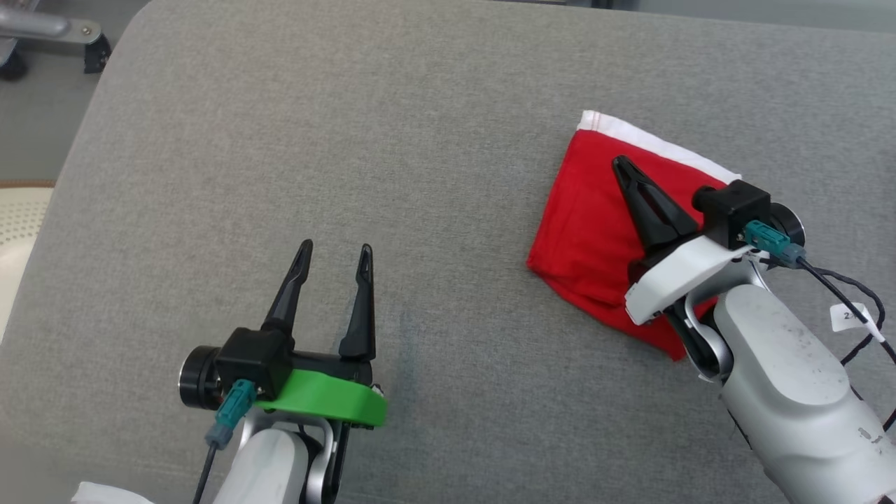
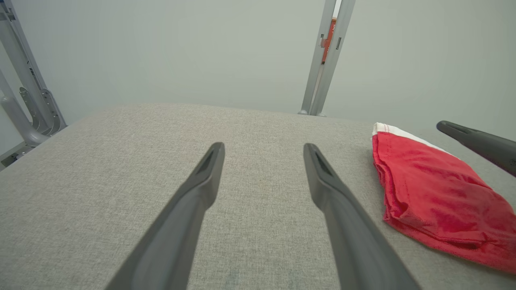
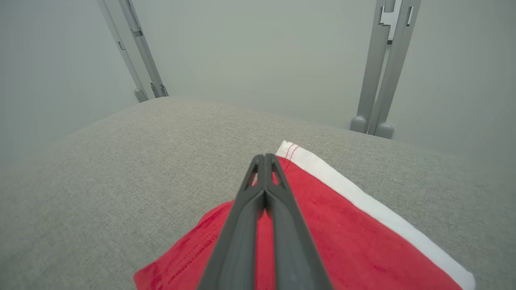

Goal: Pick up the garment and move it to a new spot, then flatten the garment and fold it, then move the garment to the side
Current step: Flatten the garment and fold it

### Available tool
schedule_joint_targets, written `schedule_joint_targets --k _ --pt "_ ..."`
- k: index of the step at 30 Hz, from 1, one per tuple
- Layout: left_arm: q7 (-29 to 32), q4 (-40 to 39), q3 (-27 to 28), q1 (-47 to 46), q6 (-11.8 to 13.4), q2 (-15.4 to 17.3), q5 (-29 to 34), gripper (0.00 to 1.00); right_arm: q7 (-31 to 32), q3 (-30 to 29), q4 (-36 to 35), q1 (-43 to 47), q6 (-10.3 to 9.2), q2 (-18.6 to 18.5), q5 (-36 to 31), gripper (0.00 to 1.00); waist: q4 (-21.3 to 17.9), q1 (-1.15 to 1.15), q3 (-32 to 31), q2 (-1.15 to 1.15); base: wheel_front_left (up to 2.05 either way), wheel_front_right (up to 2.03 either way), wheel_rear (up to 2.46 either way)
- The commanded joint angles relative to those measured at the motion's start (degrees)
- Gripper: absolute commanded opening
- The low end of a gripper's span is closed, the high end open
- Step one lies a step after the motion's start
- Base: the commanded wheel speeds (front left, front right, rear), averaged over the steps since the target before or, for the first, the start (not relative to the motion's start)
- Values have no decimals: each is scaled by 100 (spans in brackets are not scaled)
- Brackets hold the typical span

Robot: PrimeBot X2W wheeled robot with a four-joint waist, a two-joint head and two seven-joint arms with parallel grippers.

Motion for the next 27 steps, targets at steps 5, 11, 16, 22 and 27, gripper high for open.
schedule_joint_targets --k 5,11,16,22,27 --pt "-14 -15 256 113 -90 21 156 100 -1 -381 -530 513 0 -41 91 0 -608 0 -453 0 0 0 0" --pt "-15 -46 491 249 -153 21 202 100 -1 -967 -1096 1176 0 93 -300 0 -920 0 -632 0 0 0 0" --pt "-15 -18 591 381 -236 22 237 100 -1 -1580 -1464 1738 0 369 -475 0 -1089 0 -746 0 0 0 0" --pt "-15 29 639 525 -291 22 286 100 -1 -2051 -1621 2225 0 676 -711 100 -1228 0 -882 0 0 0 0" --pt "-14 70 627 648 -305 22 280 100 -1 -2247 -1721 2390 0 825 -937 100 -1299 0 -938 0 0 0 0"
